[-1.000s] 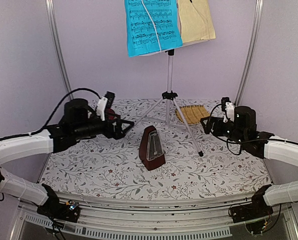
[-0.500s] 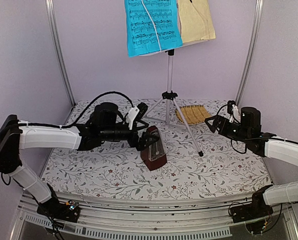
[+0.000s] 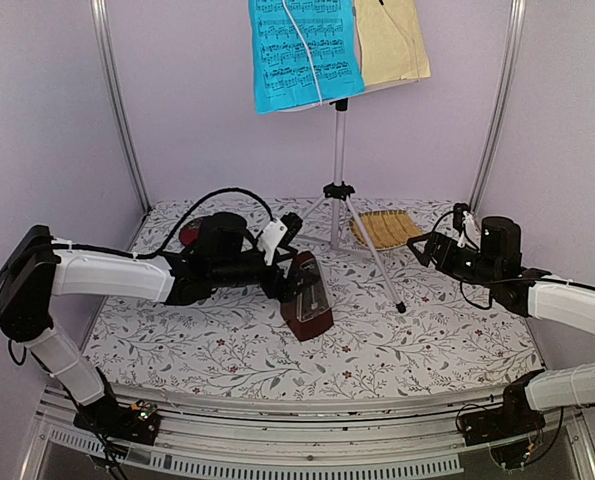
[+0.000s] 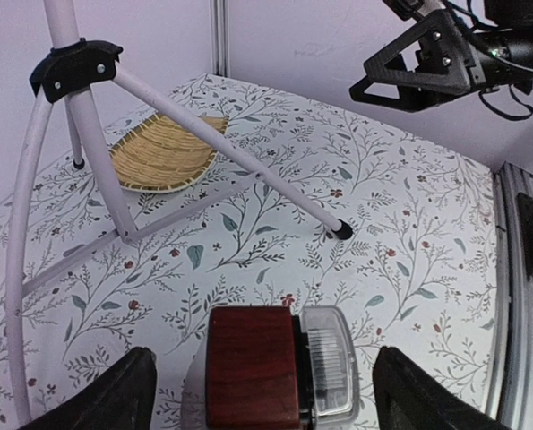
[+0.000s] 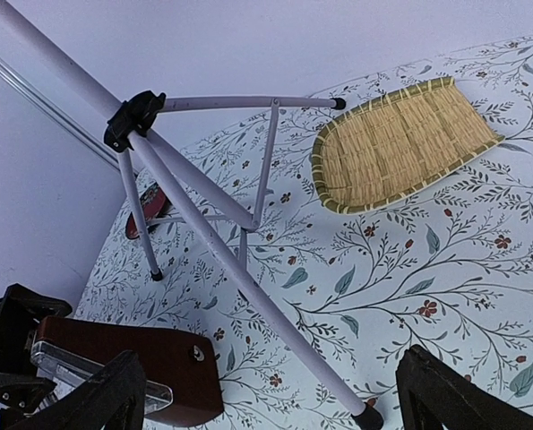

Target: Pack up the instrument practice props

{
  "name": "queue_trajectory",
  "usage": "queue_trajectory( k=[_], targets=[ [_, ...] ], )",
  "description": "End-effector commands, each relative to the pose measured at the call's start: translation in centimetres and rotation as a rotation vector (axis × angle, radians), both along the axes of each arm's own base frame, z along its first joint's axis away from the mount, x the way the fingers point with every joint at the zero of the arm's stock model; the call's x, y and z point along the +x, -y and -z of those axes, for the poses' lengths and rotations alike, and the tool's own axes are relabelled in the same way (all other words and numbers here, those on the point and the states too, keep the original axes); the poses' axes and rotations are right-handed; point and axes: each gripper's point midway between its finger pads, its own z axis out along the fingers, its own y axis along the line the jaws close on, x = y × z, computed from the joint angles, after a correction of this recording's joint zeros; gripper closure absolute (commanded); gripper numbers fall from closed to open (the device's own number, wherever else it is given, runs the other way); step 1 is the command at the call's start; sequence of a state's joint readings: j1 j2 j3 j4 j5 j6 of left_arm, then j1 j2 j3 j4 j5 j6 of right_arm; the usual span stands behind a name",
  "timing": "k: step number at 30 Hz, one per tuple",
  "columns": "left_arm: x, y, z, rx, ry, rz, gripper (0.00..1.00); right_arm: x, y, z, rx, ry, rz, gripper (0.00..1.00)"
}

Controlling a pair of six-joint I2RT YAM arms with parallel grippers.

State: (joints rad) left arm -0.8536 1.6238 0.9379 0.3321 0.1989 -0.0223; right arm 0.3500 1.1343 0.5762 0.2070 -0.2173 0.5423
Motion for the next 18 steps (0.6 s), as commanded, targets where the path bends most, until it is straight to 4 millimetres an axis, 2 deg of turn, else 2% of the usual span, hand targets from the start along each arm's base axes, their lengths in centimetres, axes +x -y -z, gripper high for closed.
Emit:
queue_trajectory(
  k=[1, 5, 12, 18],
  targets=[
    [0.3, 0.7, -1.0, -0.021, 0.047, -0.017, 0.19, -0.3, 0.2, -0.4, 0.022, 0.020, 0.004, 0.01],
    [0.6, 0.6, -0.7, -0.015, 0.042, -0.033, 0.33, -0.4, 0.2, -0.3, 0.023, 0.014, 0.003, 0.01],
    [0.7, 0.4, -0.1, 0.000, 0.021, -0.068, 0.51, -0.6, 0.4, -1.0, 0.025, 0.036, 0.004, 0.01],
    [1.1, 0.0, 0.5, 0.030, 0.004, -0.155, 0.57, -0.9, 0.5, -1.4, 0.022, 0.047, 0.005, 0.01]
  ],
)
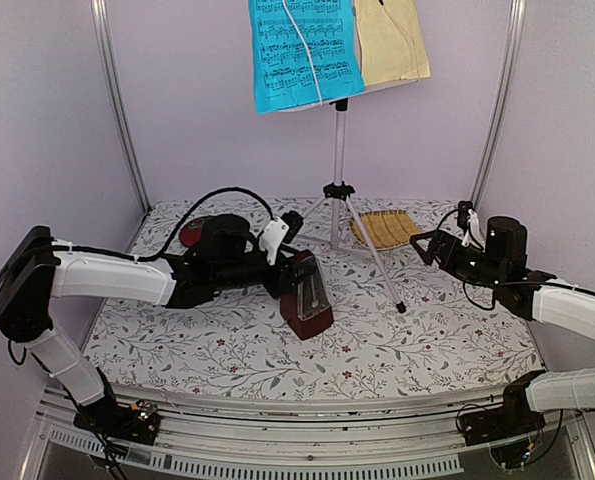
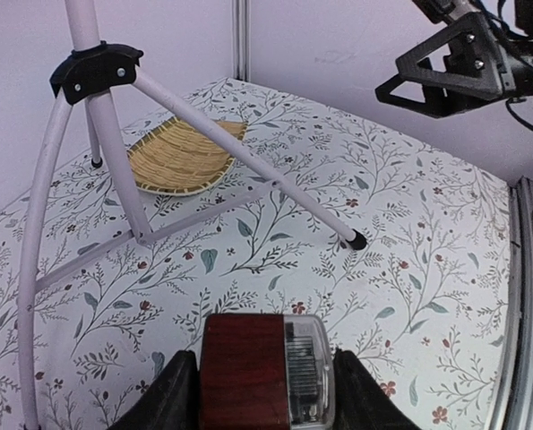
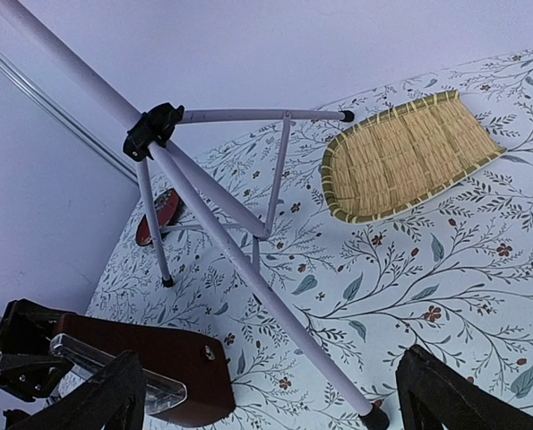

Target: Pack up the instrument practice props

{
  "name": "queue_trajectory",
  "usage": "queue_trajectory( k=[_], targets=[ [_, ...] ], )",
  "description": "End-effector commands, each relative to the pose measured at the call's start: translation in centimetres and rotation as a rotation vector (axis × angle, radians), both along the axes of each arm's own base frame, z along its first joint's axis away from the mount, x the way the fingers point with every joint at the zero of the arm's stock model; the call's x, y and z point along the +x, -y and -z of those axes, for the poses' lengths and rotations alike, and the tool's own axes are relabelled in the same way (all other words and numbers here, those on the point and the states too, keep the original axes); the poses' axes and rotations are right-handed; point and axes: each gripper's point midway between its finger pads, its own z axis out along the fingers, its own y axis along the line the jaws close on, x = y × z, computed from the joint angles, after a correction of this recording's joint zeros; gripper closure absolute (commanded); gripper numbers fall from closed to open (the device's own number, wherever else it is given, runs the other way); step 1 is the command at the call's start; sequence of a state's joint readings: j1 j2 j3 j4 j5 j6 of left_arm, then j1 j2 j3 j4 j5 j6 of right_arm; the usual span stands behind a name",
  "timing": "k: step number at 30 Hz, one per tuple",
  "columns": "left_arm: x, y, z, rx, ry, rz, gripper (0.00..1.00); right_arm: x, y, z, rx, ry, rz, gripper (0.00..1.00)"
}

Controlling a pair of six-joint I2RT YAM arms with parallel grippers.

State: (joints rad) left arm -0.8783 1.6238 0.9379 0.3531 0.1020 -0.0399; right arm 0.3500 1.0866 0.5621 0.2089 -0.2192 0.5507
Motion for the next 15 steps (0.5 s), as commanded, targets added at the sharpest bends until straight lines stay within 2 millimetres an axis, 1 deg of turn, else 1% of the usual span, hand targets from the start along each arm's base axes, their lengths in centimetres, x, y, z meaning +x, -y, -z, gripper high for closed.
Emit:
queue_trajectory(
  k=[1, 3, 4, 6, 7, 9, 11, 13, 15],
  targets=[
    [0.7, -0.2, 0.9, 0.038, -0.031, -0.119, 0.57, -0.3, 0.3, -0.5, 0.003, 0.020, 0.001, 0.01],
    [0.9, -0.4, 0.6, 0.043, -0.052, -0.217, 0.55, -0.6, 0.1, -0.5, 0.000, 0.017, -0.015, 0.01],
    [0.9, -0.7, 0.9, 0.049, -0.077, -0.266, 0.53, -0.7, 0.1, -0.6, -0.001, 0.017, -0.020, 0.01],
    [0.2, -0.3, 1.1, 0.024, -0.140, -0.303, 0.49, -0.9, -0.2, -0.7, 0.001, 0.011, -0.039, 0.01],
    [-0.4, 0.1, 1.1, 0.003, -0.171, -0.299, 0.44, -1.1, -0.3, -0.5, 0.002, 0.003, -0.049, 0.01],
    [-1.6, 0.7, 1.0, -0.039, -0.222, -0.283, 0.28, -1.4, -0.8, -0.5, 0.011, -0.012, -0.078, 0.01],
    [-2.5, 1.1, 0.4, -0.083, -0.254, -0.262, 0.15, -1.7, -1.3, -0.4, 0.028, -0.031, -0.111, 0.01],
    [-3.1, 0.9, -0.9, -0.128, -0.264, -0.247, 0.08, -2.2, -1.9, -0.5, 0.045, -0.044, -0.149, 0.01],
    [-3.5, 0.0, -2.7, -0.174, -0.249, -0.244, 0.04, -2.7, -2.5, -0.4, 0.060, -0.057, -0.182, 0.02]
  ],
)
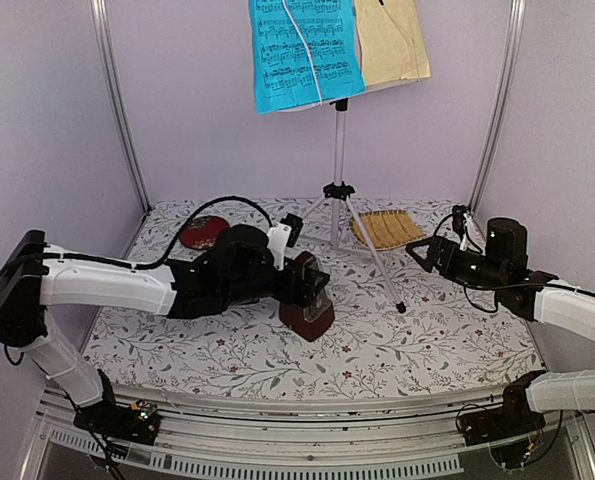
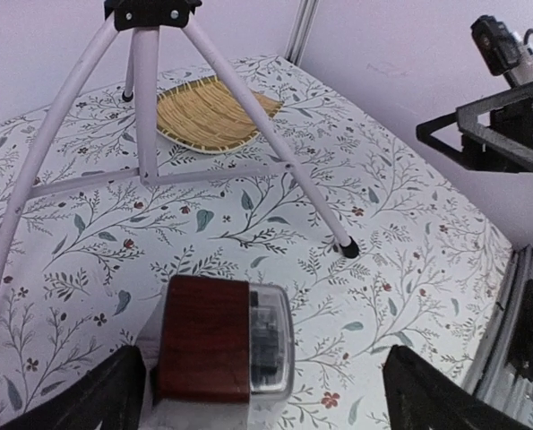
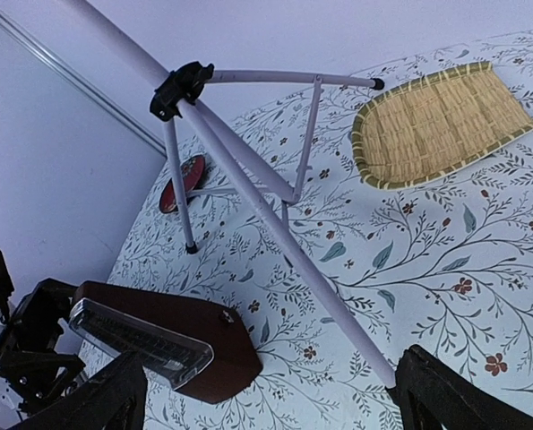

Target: Pack up the instrument practice props

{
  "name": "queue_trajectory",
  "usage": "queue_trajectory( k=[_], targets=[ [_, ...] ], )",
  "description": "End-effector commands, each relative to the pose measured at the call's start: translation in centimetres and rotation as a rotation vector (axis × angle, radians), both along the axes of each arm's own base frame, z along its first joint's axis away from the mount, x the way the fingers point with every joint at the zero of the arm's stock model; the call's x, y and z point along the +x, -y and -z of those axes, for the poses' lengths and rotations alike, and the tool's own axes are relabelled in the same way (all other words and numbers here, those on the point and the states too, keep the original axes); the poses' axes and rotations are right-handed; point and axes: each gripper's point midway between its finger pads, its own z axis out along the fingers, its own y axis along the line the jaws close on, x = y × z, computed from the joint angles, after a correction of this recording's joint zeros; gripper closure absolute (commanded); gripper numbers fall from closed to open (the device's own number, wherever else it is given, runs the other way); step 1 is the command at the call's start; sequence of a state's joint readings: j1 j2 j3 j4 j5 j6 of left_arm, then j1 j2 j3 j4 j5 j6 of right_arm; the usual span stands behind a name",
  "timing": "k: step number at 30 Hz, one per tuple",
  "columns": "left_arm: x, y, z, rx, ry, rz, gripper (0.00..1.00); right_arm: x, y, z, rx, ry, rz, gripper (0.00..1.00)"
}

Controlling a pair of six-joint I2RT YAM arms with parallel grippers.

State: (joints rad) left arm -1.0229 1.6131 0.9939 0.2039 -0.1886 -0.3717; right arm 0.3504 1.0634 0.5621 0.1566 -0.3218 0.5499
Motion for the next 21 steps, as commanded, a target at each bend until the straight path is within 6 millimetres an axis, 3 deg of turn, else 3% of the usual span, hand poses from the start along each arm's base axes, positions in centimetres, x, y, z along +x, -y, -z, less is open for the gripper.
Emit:
queue_trajectory(
  k=[1, 3, 5, 10, 17, 21],
  targets=[
    [-1.8, -1.5, -3.8, -0.131, -0.015, -0.011, 0.02, -1.3, -1.6, -0.5, 0.044, -0.031, -0.096, 0.04],
    [-1.9, -2.8, -5.2, -0.164, 0.017, -0.009, 0.02, -2.0, -2.7, 0.0, 0.043, -0.062, -0.125, 0.08],
    [-1.0, -4.6, -5.3, -0.187, 0.010, -0.011, 0.02, -3.0, -4.5, 0.6, 0.033, -0.092, -0.168, 0.12],
    [2.0, -7.9, -2.1, -0.230, -0.113, -0.013, 0.05, -4.8, -8.5, 2.4, 0.012, -0.144, -0.211, 0.19],
    [2.7, -8.0, 1.2, -0.274, -0.130, 0.165, 0.27, -5.2, -11.9, 6.3, -0.026, -0.222, -0.223, 0.55],
    [1.6, -6.7, 1.9, -0.282, -0.117, 0.326, 0.37, -4.5, -13.2, 7.6, -0.061, -0.233, -0.232, 0.60]
  ],
)
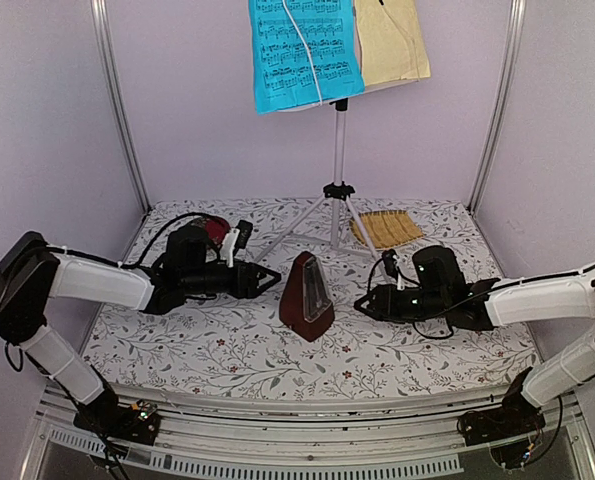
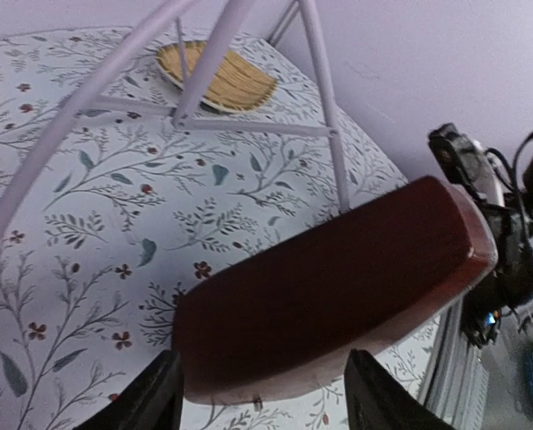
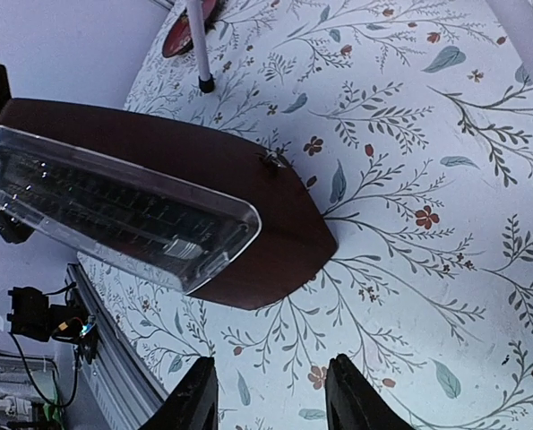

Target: Pack up the instrument practice props

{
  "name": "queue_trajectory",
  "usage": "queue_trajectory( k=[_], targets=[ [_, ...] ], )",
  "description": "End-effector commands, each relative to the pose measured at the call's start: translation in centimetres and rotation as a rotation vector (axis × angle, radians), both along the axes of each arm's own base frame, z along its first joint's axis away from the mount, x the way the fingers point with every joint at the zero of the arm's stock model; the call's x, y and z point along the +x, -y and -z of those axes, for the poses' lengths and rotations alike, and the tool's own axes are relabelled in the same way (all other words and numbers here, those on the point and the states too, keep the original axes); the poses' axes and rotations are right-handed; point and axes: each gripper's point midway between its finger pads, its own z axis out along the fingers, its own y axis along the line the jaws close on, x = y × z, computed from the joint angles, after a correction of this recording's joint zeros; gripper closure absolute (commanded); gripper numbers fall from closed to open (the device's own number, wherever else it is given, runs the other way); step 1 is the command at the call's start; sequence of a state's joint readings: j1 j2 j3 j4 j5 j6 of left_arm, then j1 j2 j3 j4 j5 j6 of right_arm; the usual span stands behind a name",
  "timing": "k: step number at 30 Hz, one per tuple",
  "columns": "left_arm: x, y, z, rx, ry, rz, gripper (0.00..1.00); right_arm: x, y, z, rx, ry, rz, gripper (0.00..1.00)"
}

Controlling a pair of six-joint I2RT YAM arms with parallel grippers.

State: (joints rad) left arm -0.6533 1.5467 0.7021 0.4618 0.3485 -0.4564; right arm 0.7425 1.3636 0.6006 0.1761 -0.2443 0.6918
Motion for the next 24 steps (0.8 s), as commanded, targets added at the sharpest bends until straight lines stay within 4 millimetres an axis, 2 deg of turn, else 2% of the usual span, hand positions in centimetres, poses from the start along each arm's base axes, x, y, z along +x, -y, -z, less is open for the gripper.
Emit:
queue_trajectory(
  k=[1, 6, 8, 11, 15, 20, 24],
  targets=[
    [-1.7, 2.1, -1.9, -0.104, 0.101, 0.241, 0.38, 1.9, -1.9, -0.9, 0.007, 0.057, 0.021, 0.60],
    [-1.0, 2.1, -0.6, -0.109, 0.084, 0.248, 0.44, 2.7, -2.8, -0.6, -0.017, 0.078, 0.013, 0.60],
    [-0.5, 2.1, -0.1, -0.104, 0.071, 0.229, 0.48, 2.9, -3.1, -0.5, -0.021, 0.080, 0.009, 0.61],
    [-0.2, 2.2, 0.3, -0.105, 0.064, 0.220, 0.48, 3.0, -3.7, -0.4, -0.022, 0.079, -0.006, 0.65],
    [1.0, 1.7, 0.7, -0.097, 0.061, 0.148, 0.54, 2.9, -4.2, 0.0, -0.024, 0.070, -0.019, 0.68],
    [2.5, 0.6, 1.6, -0.067, 0.042, 0.029, 0.53, 2.4, -4.9, 0.6, -0.030, 0.062, -0.032, 0.69],
    [3.1, 0.9, 2.5, -0.043, 0.014, 0.022, 0.52, 2.2, -5.3, 1.4, -0.045, 0.048, -0.041, 0.69]
  ],
)
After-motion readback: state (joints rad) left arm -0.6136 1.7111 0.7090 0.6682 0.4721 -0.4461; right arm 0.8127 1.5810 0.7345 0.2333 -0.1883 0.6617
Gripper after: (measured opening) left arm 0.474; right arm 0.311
